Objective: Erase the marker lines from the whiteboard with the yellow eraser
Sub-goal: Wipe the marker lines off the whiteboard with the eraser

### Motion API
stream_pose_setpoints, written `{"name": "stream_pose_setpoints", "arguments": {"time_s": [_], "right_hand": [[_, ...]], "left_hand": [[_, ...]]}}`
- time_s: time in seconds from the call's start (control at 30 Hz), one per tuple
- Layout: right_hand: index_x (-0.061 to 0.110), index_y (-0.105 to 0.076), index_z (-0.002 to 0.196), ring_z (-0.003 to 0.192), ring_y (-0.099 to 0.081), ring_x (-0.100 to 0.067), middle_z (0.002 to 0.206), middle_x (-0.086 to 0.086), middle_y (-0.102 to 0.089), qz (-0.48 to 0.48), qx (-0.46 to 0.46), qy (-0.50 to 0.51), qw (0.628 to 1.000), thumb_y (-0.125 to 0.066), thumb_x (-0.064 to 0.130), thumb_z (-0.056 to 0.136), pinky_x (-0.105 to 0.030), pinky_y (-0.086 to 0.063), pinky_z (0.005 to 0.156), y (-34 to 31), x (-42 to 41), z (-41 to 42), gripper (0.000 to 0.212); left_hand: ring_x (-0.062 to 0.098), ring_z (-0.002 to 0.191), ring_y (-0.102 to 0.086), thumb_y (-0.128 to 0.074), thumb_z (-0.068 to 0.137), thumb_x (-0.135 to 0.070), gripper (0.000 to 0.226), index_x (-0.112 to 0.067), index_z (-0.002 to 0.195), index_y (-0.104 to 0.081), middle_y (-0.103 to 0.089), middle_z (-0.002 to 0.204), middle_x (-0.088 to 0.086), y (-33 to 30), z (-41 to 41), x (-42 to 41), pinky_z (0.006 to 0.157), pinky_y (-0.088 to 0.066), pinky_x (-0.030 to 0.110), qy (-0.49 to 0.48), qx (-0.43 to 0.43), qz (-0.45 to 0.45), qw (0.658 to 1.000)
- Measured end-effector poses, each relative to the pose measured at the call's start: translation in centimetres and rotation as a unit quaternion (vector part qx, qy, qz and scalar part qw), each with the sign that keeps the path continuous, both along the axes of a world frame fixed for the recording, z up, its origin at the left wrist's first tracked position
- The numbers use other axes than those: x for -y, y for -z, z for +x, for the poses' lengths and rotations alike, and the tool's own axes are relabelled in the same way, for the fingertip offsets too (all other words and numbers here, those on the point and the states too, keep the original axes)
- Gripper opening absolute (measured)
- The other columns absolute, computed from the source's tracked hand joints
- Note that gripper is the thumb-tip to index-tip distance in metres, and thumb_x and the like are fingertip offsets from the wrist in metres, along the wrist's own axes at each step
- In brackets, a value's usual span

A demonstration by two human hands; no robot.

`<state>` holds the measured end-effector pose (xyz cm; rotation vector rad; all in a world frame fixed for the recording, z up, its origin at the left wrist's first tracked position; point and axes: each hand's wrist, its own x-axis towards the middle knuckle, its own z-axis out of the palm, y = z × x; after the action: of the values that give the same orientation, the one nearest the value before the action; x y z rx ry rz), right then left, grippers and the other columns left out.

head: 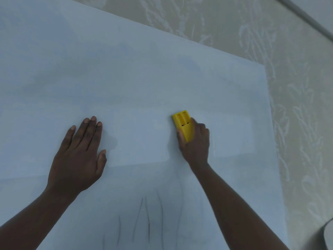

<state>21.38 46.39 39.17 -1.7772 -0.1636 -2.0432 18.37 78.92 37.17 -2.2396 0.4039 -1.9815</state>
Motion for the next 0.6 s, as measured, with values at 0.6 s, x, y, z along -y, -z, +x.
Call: {"name": "stream_pose_setpoints", "arguments": {"time_s": [0.6], "right_hand": [[0.020,-0.053,0.130,0.116,-0.056,-0.027,0.127,-0.001,-0.060,0.131,-0.218,-0.065,0.965,-0.072,-0.009,0.068,-0.033,-0.046,0.092,18.9,6.1,-2.7,0.071]], "left_hand": [[0.033,0.156,-0.016,-0.027,0.099,-0.032,0.067,0.000,0.157,-0.018,-0.020,0.165,0.023,4.8,-0.7,-1.8,0.128,-0.011,0.051,0.001,-0.029,0.008,1.000]]}}
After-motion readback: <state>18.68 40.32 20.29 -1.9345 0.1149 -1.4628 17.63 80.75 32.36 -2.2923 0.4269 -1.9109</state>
